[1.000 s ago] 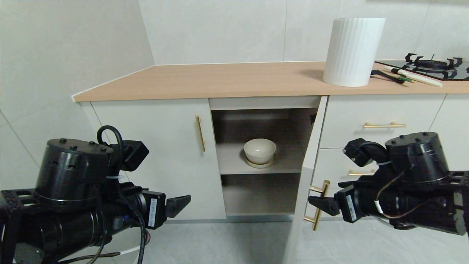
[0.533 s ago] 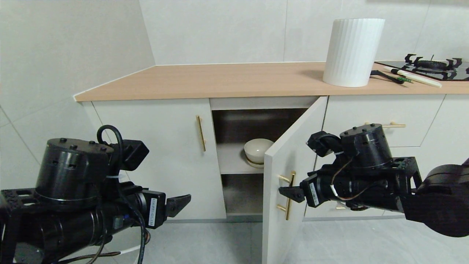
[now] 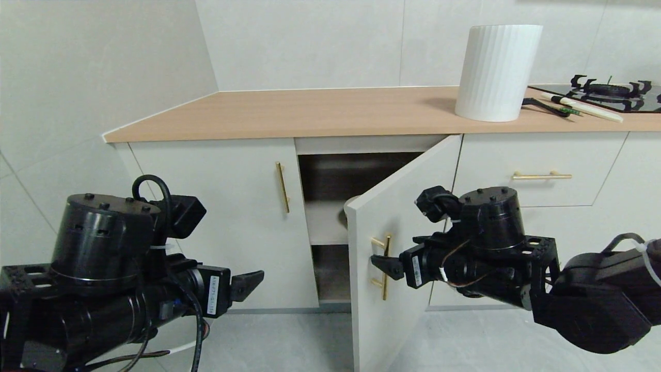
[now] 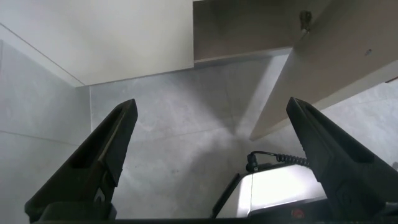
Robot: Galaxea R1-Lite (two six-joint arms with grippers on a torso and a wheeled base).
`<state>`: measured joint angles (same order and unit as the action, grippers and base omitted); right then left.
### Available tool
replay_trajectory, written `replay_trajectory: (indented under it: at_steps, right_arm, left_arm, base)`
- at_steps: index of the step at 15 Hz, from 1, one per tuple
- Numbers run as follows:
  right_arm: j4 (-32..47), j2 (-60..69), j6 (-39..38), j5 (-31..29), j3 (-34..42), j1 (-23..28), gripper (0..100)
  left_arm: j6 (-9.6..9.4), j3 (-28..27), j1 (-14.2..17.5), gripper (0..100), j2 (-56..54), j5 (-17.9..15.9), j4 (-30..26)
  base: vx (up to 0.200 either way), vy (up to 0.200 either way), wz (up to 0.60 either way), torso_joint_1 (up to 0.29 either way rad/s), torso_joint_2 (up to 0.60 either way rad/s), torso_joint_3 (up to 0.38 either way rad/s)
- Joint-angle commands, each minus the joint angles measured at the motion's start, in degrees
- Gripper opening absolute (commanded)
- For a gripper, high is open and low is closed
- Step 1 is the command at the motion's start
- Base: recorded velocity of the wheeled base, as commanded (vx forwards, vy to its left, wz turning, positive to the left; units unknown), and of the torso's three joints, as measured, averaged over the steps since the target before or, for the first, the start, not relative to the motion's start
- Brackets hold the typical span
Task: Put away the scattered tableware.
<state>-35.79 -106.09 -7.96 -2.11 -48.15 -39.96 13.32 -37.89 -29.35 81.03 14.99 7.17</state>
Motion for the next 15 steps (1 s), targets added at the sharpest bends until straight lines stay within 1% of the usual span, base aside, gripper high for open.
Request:
replay_trajectory:
  at_steps: [1,5,7,8,10,11,12,14,15]
  right_arm:
    - [-2.0,1.1,-0.8,0.8,1.7,-1.8,100]
    - [-9.6,1.6,-0.9,0.6,4.9,-5.1,100]
    - [-9.5,4.9,-0.6,0.4,6.0,-5.4,100]
    - [-8.2,7.0,-0.3,0.4,5.8,-4.6,100]
    - [-3.8,9.4,2.2,0.4,5.4,0.1,100]
    - [2.6,9.6,6.7,0.4,3.6,4.2,100]
    - [4.7,7.8,6.8,0.5,2.0,5.8,100]
    - [3.7,1.6,5.7,0.1,-0.5,7.4,100]
    - [0.1,-3.9,3.0,-1.8,-2.5,8.1,100]
  left_arm:
    - [0.04,0.0,0.0,100,0.3,0.0,0.0]
    - [0.04,0.0,0.0,100,0.6,0.0,0.0]
    - [0.04,0.0,0.0,100,0.5,0.0,0.0]
    - [0.04,0.0,0.0,100,0.5,0.0,0.0]
    - [0.04,0.0,0.0,100,0.4,0.0,0.0]
    - [-0.05,-0.1,0.0,100,0.5,0.1,0.0]
    - [-0.05,-0.1,0.0,100,0.4,0.1,0.0]
    - [-0.05,-0.1,0.0,100,0.3,0.1,0.0]
    - [-0.05,-0.1,0.0,100,0.2,0.1,0.1]
  base:
    - [0.000,0.000,0.00,0.000,0.00,0.000]
    - [0.000,0.000,0.00,0.000,0.00,0.000]
    - [0.000,0.000,0.00,0.000,0.00,0.000]
    - [0.000,0.000,0.00,0.000,0.00,0.000]
    - [0.000,0.000,0.00,0.000,0.00,0.000]
    - [0.000,0.000,0.00,0.000,0.00,0.000]
    - [0.000,0.000,0.00,0.000,0.00,0.000]
    - [0.000,0.000,0.00,0.000,0.00,0.000]
    - [0.000,0.000,0.00,0.000,0.00,0.000]
